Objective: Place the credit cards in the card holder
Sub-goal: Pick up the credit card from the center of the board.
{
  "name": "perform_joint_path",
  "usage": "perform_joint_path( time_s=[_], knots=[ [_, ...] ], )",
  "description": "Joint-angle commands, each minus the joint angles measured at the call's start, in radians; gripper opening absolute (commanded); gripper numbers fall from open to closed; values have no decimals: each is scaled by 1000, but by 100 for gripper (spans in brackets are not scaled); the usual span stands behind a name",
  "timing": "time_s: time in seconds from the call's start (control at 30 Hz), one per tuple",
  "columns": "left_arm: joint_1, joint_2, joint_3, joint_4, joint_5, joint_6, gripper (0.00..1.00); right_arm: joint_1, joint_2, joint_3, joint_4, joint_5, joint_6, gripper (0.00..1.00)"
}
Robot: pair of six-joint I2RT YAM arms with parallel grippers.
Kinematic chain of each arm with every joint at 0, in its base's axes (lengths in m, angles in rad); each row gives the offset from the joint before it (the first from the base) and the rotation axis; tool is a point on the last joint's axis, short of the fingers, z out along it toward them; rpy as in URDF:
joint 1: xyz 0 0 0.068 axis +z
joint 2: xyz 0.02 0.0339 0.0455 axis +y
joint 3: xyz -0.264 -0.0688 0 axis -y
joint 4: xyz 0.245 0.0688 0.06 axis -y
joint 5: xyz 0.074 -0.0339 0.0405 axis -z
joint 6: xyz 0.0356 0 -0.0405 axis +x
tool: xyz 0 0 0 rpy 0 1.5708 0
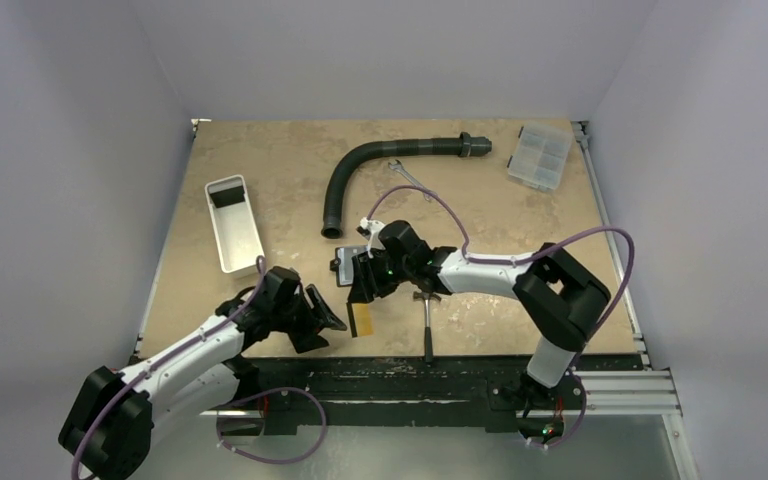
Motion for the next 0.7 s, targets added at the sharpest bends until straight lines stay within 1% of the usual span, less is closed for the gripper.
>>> perform_joint_path(
  time_s=[0.0,0.13,0.23,0.33,0.47,0.6,0.67],
  knots=[
    [-5,-96,31,-124,10,-154,63,2,57,61,0,37,-51,49],
    [-5,-146,5,-131,46,-277,64,2,81,37,46,34,-36,41],
    [-5,-159,5,-136,28,-290,64,2,95,18,68,40,-29,39],
    [-5,-123,36,-95,1,-216,64,4,103,-13,104,22,-8,39],
    [-5,-28,109,-85,-50,-55,59,9,102,-67,143,-14,13,39],
    [-5,27,189,-85,-120,85,58,35,86,-104,164,-43,31,39],
    [-5,51,216,-69,-126,155,58,49,66,-114,154,-39,31,39]
  ],
)
